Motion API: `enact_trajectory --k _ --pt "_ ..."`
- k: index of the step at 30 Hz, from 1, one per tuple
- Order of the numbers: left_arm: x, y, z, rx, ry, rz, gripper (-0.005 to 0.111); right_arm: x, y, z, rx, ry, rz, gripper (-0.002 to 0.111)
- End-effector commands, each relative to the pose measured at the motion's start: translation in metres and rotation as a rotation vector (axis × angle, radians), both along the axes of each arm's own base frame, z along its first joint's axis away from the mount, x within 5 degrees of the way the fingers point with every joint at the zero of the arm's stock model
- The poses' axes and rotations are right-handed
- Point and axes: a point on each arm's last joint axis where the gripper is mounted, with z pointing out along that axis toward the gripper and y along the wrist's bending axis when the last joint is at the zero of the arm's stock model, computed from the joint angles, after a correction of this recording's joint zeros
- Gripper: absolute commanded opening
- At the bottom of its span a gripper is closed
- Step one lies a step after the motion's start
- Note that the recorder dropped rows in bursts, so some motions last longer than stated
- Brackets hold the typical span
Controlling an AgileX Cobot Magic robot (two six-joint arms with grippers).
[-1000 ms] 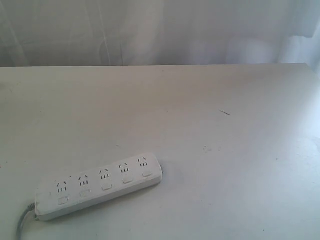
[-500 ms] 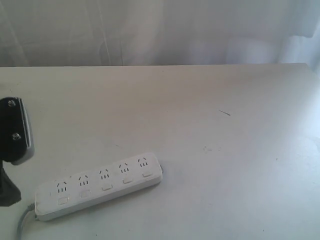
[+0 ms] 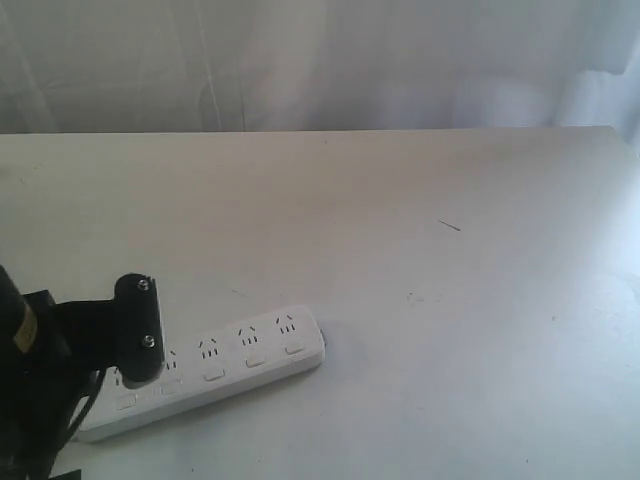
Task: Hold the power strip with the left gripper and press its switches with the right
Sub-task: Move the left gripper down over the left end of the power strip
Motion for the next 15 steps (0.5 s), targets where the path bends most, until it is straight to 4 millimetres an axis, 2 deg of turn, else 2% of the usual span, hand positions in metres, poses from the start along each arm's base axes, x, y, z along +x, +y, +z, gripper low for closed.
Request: enact_trajectory --k 1,8,12,15 --pt "0.013 -0.007 -0.001 0.056 -0.006 -0.025 0.096 0.0 0.0 0.0 0.001 -0.008 -0.006 0.0" --pt "0.037 -0.022 -0.003 0.04 -0.096 -0.132 0.096 0.0 0.0 0.0 0.001 -0.008 -0.006 0.0" --pt "0.048 -0.023 -0.017 0.114 -0.103 -0.159 0.096 0.0 0.0 0.0 0.001 -0.008 -0.006 0.0" --pt "0.058 -0.021 -0.027 0.181 -0.139 -0.1 0.096 0.0 0.0 0.0 0.001 -0.008 -0.006 0.0"
